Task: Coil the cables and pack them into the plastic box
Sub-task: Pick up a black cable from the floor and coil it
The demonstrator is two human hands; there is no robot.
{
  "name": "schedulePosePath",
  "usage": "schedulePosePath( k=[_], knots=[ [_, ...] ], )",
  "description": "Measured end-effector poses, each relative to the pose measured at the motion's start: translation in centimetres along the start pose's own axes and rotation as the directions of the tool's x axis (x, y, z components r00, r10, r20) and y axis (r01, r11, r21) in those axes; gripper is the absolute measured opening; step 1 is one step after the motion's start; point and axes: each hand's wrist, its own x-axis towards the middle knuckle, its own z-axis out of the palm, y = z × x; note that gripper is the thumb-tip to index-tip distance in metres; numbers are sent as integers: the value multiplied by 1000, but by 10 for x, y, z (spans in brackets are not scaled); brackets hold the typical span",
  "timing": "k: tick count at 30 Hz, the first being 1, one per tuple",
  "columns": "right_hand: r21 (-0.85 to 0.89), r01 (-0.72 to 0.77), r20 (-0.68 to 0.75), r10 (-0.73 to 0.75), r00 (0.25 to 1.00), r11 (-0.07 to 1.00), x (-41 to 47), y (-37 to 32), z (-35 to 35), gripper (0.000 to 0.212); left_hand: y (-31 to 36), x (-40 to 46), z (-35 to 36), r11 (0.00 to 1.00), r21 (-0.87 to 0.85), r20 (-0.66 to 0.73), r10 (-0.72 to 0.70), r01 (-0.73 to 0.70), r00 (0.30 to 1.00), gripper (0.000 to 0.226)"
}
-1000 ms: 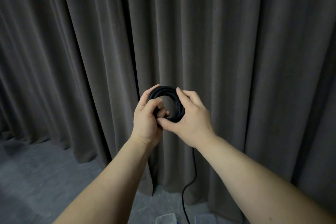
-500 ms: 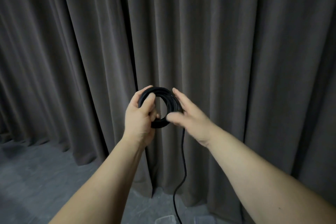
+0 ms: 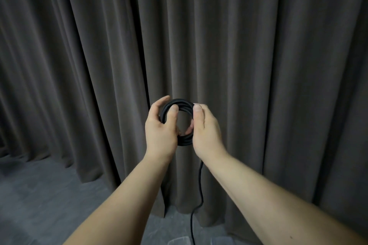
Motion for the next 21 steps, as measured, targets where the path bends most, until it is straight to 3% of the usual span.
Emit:
schedulePosePath(
  k=[4, 7, 11, 13, 17, 21],
  knots=[
    [-126, 99, -19, -102, 995, 987, 7, -2, -3, 26, 8, -5, 3, 1000, -18, 23, -18, 18, 1000, 17],
    [-58, 57, -44, -59, 997, 997, 9, 1, -1, 32, 15, -4, 4, 979, -168, 84, -106, 119, 991, 20],
    [42, -11, 101, 6, 995, 999, 8, 1, -4, 28, 21, -2, 2, 975, -176, 67, -122, 132, 990, 23],
    [0, 29, 237, -28, 971, 1000, 10, -3, -13, 45, 23, 2, 1, 974, -178, 48, -134, 141, 990, 23],
    [-289, 217, 508, -43, 860, 933, 9, -10, -31, 102, 24, 9, -1, 979, -165, 47, -112, 119, 993, 22],
    [-517, 275, 508, 32, 861, 810, 4, -13, -29, 127, 19, 3, 0, 981, -144, 57, -127, 134, 990, 22]
  ],
)
